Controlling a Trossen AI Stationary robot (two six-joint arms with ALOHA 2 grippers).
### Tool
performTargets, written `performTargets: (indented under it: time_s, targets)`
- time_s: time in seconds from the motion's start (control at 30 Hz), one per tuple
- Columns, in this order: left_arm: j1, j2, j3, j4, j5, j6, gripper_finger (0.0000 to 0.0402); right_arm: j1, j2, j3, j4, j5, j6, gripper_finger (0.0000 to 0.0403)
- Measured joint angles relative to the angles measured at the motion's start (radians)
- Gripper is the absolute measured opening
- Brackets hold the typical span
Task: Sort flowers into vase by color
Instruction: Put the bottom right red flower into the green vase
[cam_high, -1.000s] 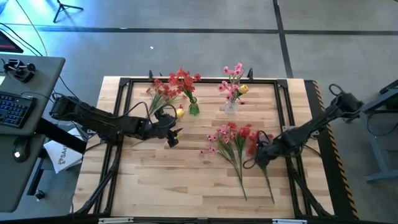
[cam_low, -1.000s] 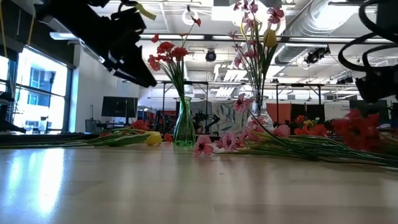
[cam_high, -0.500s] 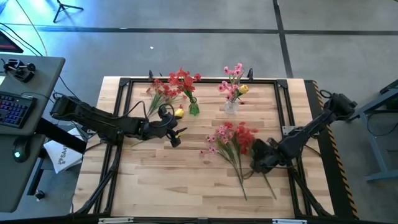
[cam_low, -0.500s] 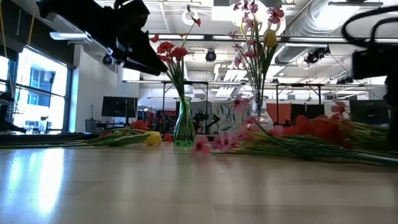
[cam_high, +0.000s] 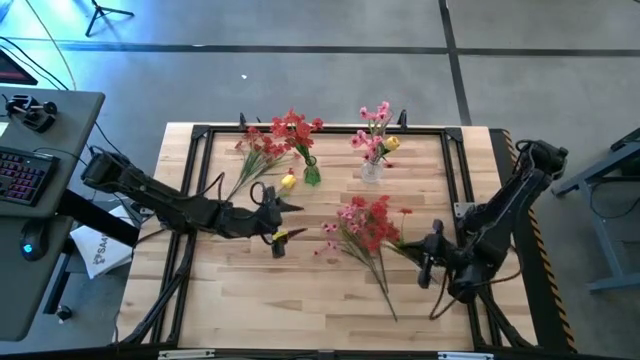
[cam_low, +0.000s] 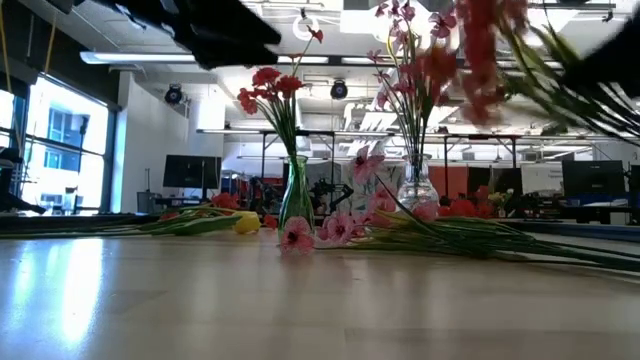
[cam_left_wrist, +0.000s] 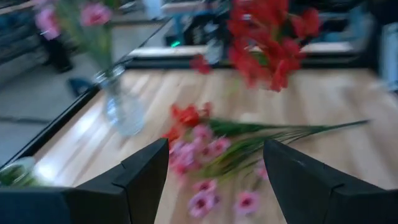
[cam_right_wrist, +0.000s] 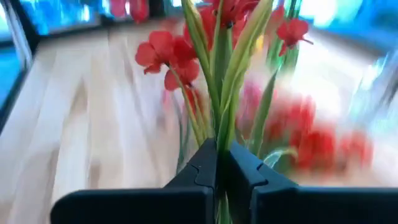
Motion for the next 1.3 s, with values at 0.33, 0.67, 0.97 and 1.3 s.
performTargets:
  time_s: [0.33,0.67,0.97,1.3]
  targets:
    - [0.032,0.156,0.0,0.326,0.261,0.144,0.0247,-0.144,0.002,0.0,0.784,-0.313,-1.035,0.0002]
    - [0.1,0.424,0.141,0.555,0.352,0.217,0.0247,-0.464,0.043,0.0,1.348,-0.947,-1.494,0.0001]
    - [0.133,0.469,0.336,0.37,0.461,0.259,0.0244,-0.607,0.176,0.0,1.53,-1.0,-1.474,0.0001]
    - [0.136,0.467,0.445,0.166,0.456,0.248,0.0151,-0.623,0.188,0.0,1.474,-0.897,-1.392,0.0001]
